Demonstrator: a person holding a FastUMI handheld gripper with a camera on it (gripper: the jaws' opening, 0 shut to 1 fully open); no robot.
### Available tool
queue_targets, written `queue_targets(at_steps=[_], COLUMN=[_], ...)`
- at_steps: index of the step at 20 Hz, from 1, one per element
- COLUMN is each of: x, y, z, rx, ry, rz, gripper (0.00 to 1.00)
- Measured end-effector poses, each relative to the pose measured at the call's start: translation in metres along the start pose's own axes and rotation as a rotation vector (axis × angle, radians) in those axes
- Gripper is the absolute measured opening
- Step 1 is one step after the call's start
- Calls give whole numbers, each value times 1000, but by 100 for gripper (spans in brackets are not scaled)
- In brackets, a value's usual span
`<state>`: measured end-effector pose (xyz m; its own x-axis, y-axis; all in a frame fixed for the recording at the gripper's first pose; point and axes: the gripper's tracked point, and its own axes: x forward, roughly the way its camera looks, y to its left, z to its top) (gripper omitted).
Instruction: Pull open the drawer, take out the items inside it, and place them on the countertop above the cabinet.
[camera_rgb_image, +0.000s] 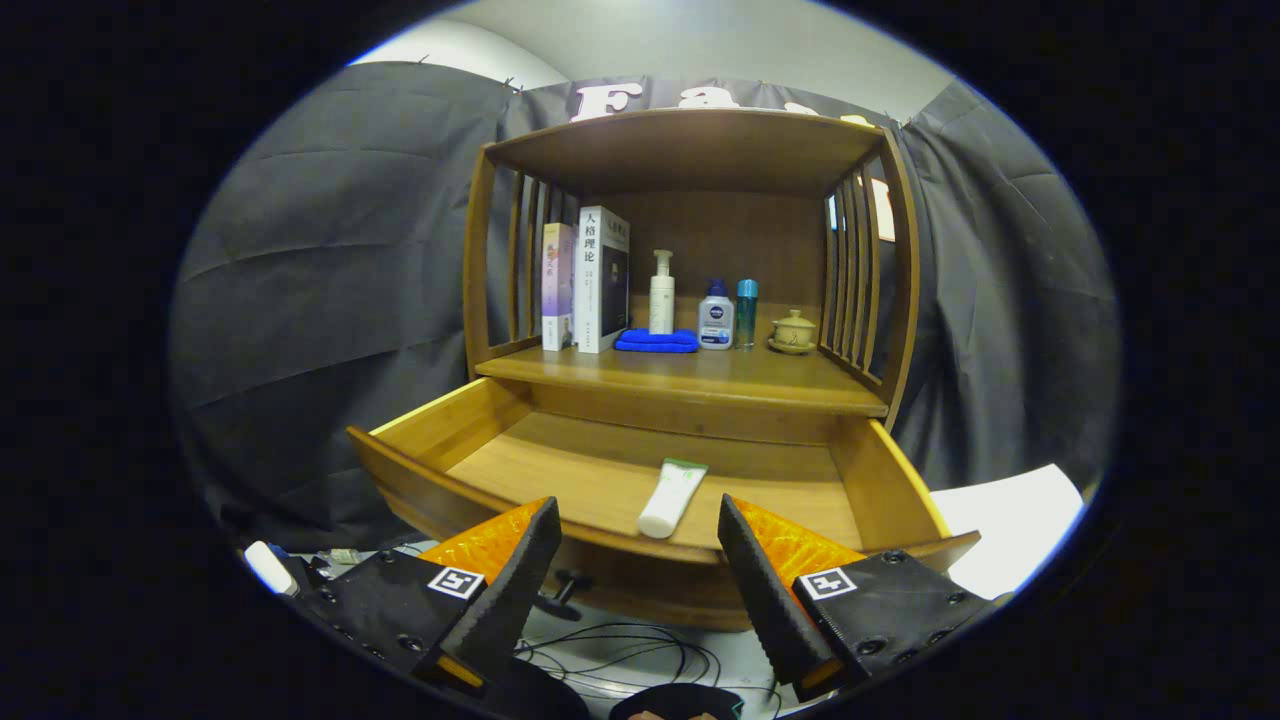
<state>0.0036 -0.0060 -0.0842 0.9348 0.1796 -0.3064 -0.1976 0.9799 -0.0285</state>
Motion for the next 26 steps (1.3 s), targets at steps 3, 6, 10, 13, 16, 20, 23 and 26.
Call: queue_targets(at_steps=[3,6,10,13,16,20,23,26], x=[21,46,85,112,134,153,166,176], y=[-9,-15,-20,-19,-19,-17,-20,-23], z=[14,25,32,27,14,-8,-25,-40], rx=[2,4,44,51,39,68,100,106], ry=[47,104,232,347,440,569,658,719], rz=[16,33,61,83,100,121,114,94], gripper=[99,99,99,99,98,98,98,97])
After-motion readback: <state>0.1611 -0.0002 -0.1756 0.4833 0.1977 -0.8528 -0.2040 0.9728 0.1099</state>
